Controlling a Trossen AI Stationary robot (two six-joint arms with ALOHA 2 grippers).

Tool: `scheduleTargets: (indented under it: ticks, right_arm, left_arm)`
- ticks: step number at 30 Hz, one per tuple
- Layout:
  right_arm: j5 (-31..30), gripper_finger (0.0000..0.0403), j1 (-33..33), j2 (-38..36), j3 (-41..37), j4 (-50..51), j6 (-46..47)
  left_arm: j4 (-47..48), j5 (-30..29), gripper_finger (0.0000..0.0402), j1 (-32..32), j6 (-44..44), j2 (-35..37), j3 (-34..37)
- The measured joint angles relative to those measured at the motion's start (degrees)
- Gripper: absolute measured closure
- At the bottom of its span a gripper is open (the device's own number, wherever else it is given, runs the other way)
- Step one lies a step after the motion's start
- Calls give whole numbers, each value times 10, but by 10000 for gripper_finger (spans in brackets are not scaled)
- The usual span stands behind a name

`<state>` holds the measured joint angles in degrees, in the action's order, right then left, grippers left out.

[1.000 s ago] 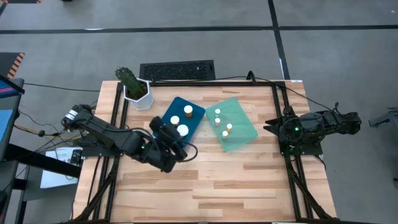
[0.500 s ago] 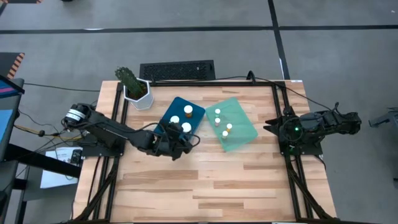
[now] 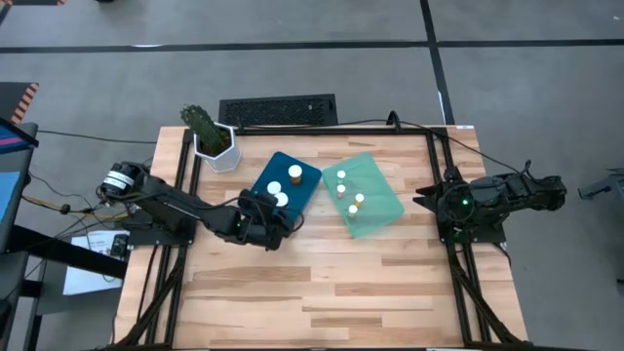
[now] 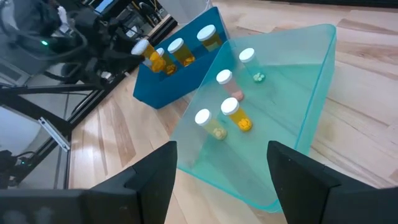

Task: Pick and place medicine bottles into bin by pill shape (circle, oval)
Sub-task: Put the yellow pill bottle into the blue bin

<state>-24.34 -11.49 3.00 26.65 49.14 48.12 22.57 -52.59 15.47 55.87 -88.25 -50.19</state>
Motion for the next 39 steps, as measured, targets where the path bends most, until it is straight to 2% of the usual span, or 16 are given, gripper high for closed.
scheduleTargets:
  ticks: [7, 16, 22, 39]
  right_arm:
    - [0, 143, 0, 0, 0, 0, 0]
    - [0, 143, 0, 0, 0, 0, 0]
    - [0, 143, 0, 0, 0, 0, 0]
    - [1, 143, 0, 0, 0, 1, 0]
  left_arm:
    - [-86, 13, 206, 1, 30, 0, 63]
    - [-126, 13, 206, 1, 12, -11, 86]
    - [-173, 52, 206, 1, 3, -48, 90]
    - [-142, 50, 206, 1, 45, -63, 91]
